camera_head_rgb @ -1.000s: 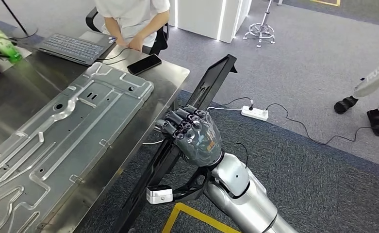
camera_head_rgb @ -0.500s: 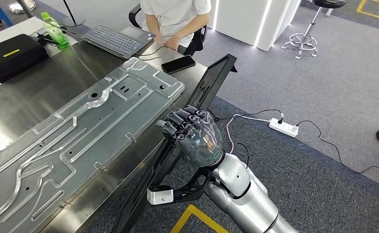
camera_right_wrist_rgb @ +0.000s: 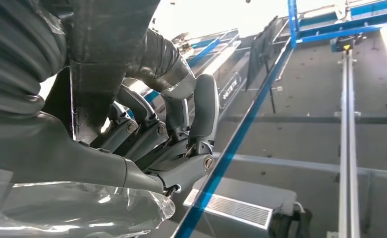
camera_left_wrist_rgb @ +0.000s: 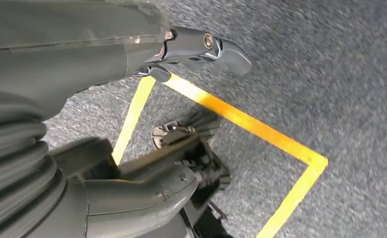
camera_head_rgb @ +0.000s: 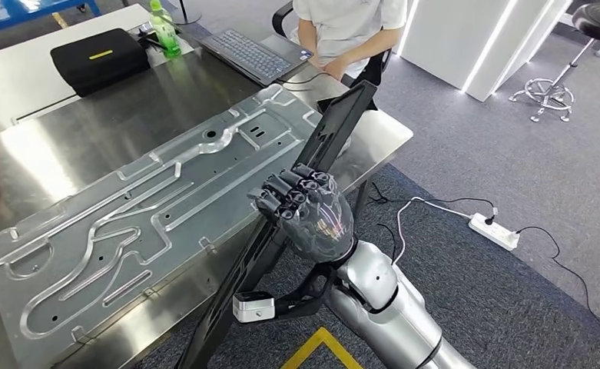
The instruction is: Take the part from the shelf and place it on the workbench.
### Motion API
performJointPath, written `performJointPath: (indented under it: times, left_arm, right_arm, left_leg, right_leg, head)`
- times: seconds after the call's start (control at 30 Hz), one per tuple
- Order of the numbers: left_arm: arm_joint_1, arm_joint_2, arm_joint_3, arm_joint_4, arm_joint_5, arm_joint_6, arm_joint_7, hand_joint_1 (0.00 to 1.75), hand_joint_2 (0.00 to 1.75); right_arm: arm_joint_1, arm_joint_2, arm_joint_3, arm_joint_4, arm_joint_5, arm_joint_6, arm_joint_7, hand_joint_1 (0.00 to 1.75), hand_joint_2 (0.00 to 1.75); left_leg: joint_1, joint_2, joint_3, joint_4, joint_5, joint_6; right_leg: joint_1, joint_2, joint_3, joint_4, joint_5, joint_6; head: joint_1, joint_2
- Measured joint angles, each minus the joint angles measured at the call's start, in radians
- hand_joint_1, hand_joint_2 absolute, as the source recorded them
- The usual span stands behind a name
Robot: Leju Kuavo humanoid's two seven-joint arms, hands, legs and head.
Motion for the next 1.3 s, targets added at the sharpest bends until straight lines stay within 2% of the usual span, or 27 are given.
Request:
performJointPath:
  times: [0.07,0.1,0.13,0.17,0.2,0.23,0.27,0.3,0.37,0.4,0.47,0.53,0.6,0.67,0.7,0.73,0.8,0.87,0.9,0.97,1.0,1.07,1.1,1.17,1.2,1.23,1.3]
  left_arm:
    - [-0.003,0.000,0.000,0.000,-0.001,0.001,0.000,0.00,1.75]
    - [-0.005,0.000,0.000,0.000,-0.001,0.001,-0.001,0.00,1.75]
    - [-0.006,0.000,0.001,0.000,-0.001,0.000,-0.001,0.00,1.75]
    - [-0.005,0.000,0.001,0.000,-0.001,0.000,-0.001,0.00,1.75]
    - [-0.004,0.000,0.001,0.000,-0.001,0.000,-0.001,0.00,1.75]
    - [-0.004,0.000,0.001,0.000,-0.001,0.000,0.000,0.00,1.75]
    - [-0.003,-0.001,0.001,0.000,-0.001,0.000,0.000,0.00,1.75]
    - [-0.004,-0.002,0.001,0.000,-0.002,0.000,0.000,0.00,1.75]
    - [-0.005,-0.004,0.002,0.000,-0.002,0.001,-0.001,0.00,1.75]
    - [-0.005,-0.005,0.002,0.000,-0.003,0.001,-0.001,0.00,1.75]
    - [-0.004,-0.005,0.002,0.000,-0.004,0.001,-0.001,0.00,1.75]
    - [-0.004,-0.005,0.002,0.000,-0.006,0.002,-0.001,0.00,1.75]
    - [-0.007,-0.005,0.002,0.000,-0.007,0.002,0.000,0.00,1.75]
    - [-0.008,-0.004,0.002,0.000,-0.007,0.002,0.000,0.00,1.75]
    - [-0.007,-0.004,0.002,0.000,-0.008,0.002,0.000,0.00,1.75]
    - [-0.005,-0.003,0.002,0.000,-0.009,0.003,0.000,0.00,1.75]
    - [-0.004,-0.002,0.002,0.000,-0.010,0.003,0.000,0.00,1.75]
    - [-0.007,-0.001,0.002,0.000,-0.012,0.004,0.000,0.00,1.75]
    - [-0.008,-0.001,0.002,0.000,-0.012,0.004,-0.001,0.00,1.75]
    - [-0.007,0.000,0.004,0.000,-0.013,0.004,-0.001,0.00,1.75]
    - [-0.005,0.001,0.005,0.000,-0.013,0.005,-0.001,0.00,1.75]
    - [-0.006,0.002,0.007,0.000,-0.013,0.005,-0.001,0.00,1.75]
    - [-0.007,0.002,0.008,0.000,-0.013,0.005,-0.001,0.00,1.75]
    - [-0.008,0.002,0.009,0.000,-0.013,0.005,-0.002,0.00,1.75]
    - [-0.007,0.002,0.009,0.000,-0.013,0.005,-0.002,0.00,1.75]
    - [-0.006,0.003,0.010,0.000,-0.014,0.004,-0.002,0.00,1.75]
    - [-0.005,0.003,0.010,0.000,-0.015,0.004,-0.002,0.00,1.75]
  right_arm:
    - [-0.002,-0.001,0.000,-0.004,0.000,0.000,0.000,1.75,1.75]
    - [-0.001,-0.002,0.000,-0.005,0.000,0.000,0.001,1.75,1.75]
    - [0.000,-0.004,0.000,-0.006,0.000,0.000,0.001,1.75,1.75]
    - [0.001,-0.006,0.000,-0.006,0.000,0.000,0.001,1.75,1.75]
    - [0.002,-0.008,0.000,-0.006,0.000,0.000,0.001,1.75,1.75]
    - [0.003,-0.009,0.000,-0.006,0.000,0.000,0.001,1.75,1.75]
    - [0.003,-0.009,0.000,-0.006,0.000,0.000,0.001,1.75,1.75]
    - [0.002,-0.009,0.000,-0.006,0.000,0.000,0.001,1.75,1.75]
    - [0.001,-0.010,0.000,-0.007,0.000,0.000,0.001,1.75,1.75]
    - [0.000,-0.010,0.000,-0.007,0.000,0.000,0.002,1.75,1.75]
    - [-0.002,-0.010,0.000,-0.007,0.000,0.000,0.003,1.75,1.75]
    - [-0.005,-0.010,0.000,-0.007,0.000,0.000,0.007,1.75,1.75]
    - [-0.007,-0.011,-0.001,-0.007,-0.001,0.000,0.012,1.75,1.75]
    - [-0.007,-0.013,-0.001,-0.007,-0.003,0.000,0.015,1.75,1.75]
    - [-0.006,-0.015,-0.001,-0.007,-0.005,0.000,0.016,1.75,1.75]
    - [-0.005,-0.016,-0.001,-0.007,-0.008,0.000,0.016,1.75,1.75]
    - [-0.006,-0.016,-0.003,-0.007,-0.014,0.000,0.016,1.75,1.75]
    - [-0.007,-0.017,-0.008,-0.007,-0.018,0.000,0.016,1.75,1.75]
    - [-0.007,-0.018,-0.011,-0.008,-0.019,0.000,0.015,1.75,1.75]
    - [-0.006,-0.019,-0.018,-0.009,-0.019,0.000,0.014,1.75,1.75]
    - [-0.006,-0.019,-0.022,-0.009,-0.020,0.000,0.014,1.75,1.75]
    - [-0.006,-0.021,-0.031,-0.011,-0.022,0.000,0.013,1.75,1.75]
    - [-0.003,-0.023,-0.038,-0.012,-0.025,0.000,0.012,1.75,1.75]
    - [0.004,-0.028,-0.057,-0.012,-0.034,0.000,0.009,1.75,1.75]
    - [0.008,-0.031,-0.068,-0.012,-0.039,0.000,0.007,1.75,1.75]
    - [0.010,-0.033,-0.079,-0.012,-0.044,0.000,0.005,1.75,1.75]
    - [0.011,-0.037,-0.103,-0.012,-0.056,0.000,0.002,1.75,1.75]
  left_leg:
    - [0.003,-0.018,0.005,-0.006,0.004,0.011]
    - [0.002,-0.028,0.005,-0.006,0.004,0.015]
    - [0.001,-0.040,0.004,-0.005,0.004,0.017]
    - [-0.001,-0.052,0.004,-0.004,0.004,0.017]
    - [-0.003,-0.066,0.004,-0.002,0.004,0.018]
    - [-0.004,-0.080,0.005,-0.001,0.004,0.018]
    - [-0.005,-0.095,0.005,0.000,0.004,0.018]
    - [-0.005,-0.107,0.004,0.001,0.004,0.017]
    - [-0.002,-0.129,-0.001,0.002,0.006,0.011]
    - [0.001,-0.139,-0.005,0.001,0.007,0.005]
    - [0.004,-0.154,-0.009,-0.002,0.010,-0.008]
    - [-0.001,-0.118,-0.022,0.026,-0.011,-0.016]
    - [-0.002,-0.059,-0.069,0.128,-0.068,-0.022]
    - [0.004,-0.036,-0.128,0.250,-0.115,-0.032]
    - [0.008,-0.032,-0.139,0.272,-0.115,-0.038]
    - [0.012,-0.027,-0.130,0.256,-0.096,-0.043]
    - [0.017,0.005,-0.061,0.125,-0.034,-0.051]
    - [0.014,0.030,-0.007,0.022,-0.003,-0.042]
    - [0.011,0.033,-0.002,0.008,-0.004,-0.035]
    - [0.009,0.012,-0.004,0.007,-0.001,-0.018]
    - [0.010,0.002,-0.004,0.005,0.001,-0.012]
    - [0.013,-0.014,-0.004,0.001,0.007,0.001]
    - [0.012,-0.023,-0.006,0.001,0.008,0.005]
    - [0.010,-0.046,-0.008,0.002,0.009,0.009]
    - [0.010,-0.059,-0.009,0.002,0.010,0.010]
    - [0.009,-0.073,-0.009,0.002,0.010,0.010]
    - [0.010,-0.100,-0.009,0.004,0.012,0.008]
  right_leg:
    - [-0.005,0.052,-0.039,0.088,-0.051,0.007]
    - [-0.005,0.075,-0.074,0.158,-0.082,0.007]
    - [-0.005,0.087,-0.111,0.226,-0.105,0.008]
    - [-0.004,0.092,-0.139,0.269,-0.110,0.006]
    - [-0.004,0.094,-0.150,0.276,-0.096,0.004]
    - [-0.004,0.098,-0.142,0.244,-0.064,-0.001]
    - [-0.003,0.108,-0.116,0.178,-0.021,-0.007]
    - [-0.003,0.133,-0.086,0.106,0.013,-0.014]
    - [0.000,0.174,-0.047,0.008,0.049,-0.021]
    - [0.002,0.183,-0.042,-0.005,0.049,-0.023]
    - [0.001,0.162,-0.037,-0.016,0.054,-0.025]
    - [-0.004,0.135,-0.024,-0.035,0.061,-0.033]
    - [-0.004,0.104,-0.016,-0.045,0.064,-0.039]
    - [-0.003,0.073,-0.015,-0.043,0.060,-0.039]
    - [-0.004,0.058,-0.015,-0.041,0.058,-0.037]
    - [-0.005,0.044,-0.015,-0.038,0.055,-0.035]
    - [-0.008,0.021,-0.014,-0.028,0.045,-0.024]
    - [-0.006,0.003,-0.014,-0.016,0.035,-0.011]
    - [-0.003,-0.005,-0.014,-0.013,0.032,-0.005]
    - [-0.003,-0.016,-0.012,-0.012,0.029,0.005]
    - [-0.007,-0.006,-0.013,-0.005,0.022,0.010]
    - [-0.012,0.042,-0.039,0.056,-0.021,0.018]
    - [-0.013,0.068,-0.066,0.117,-0.055,0.019]
    - [-0.013,0.090,-0.129,0.243,-0.104,0.019]
    - [-0.013,0.093,-0.145,0.270,-0.104,0.017]
    - [-0.013,0.095,-0.142,0.257,-0.084,0.015]
    - [-0.013,0.120,-0.087,0.137,-0.013,0.005]
  head:
    - [0.000,0.000]
    - [0.000,0.000]
    - [0.000,0.000]
    - [0.000,0.000]
    - [0.000,0.000]
    - [0.000,0.000]
    - [0.000,0.000]
    - [0.000,0.000]
    - [0.001,0.000]
    - [0.001,0.000]
    - [0.001,0.000]
    - [-0.001,0.000]
    - [-0.003,0.000]
    - [-0.003,0.000]
    - [-0.003,0.000]
    - [-0.003,0.000]
    - [-0.003,0.000]
    - [-0.002,0.000]
    - [-0.001,0.000]
    - [0.001,0.000]
    - [0.001,0.000]
    - [0.001,0.000]
    - [0.001,0.000]
    - [0.001,0.000]
    - [0.001,0.000]
    - [0.001,0.000]
    - [0.001,0.000]
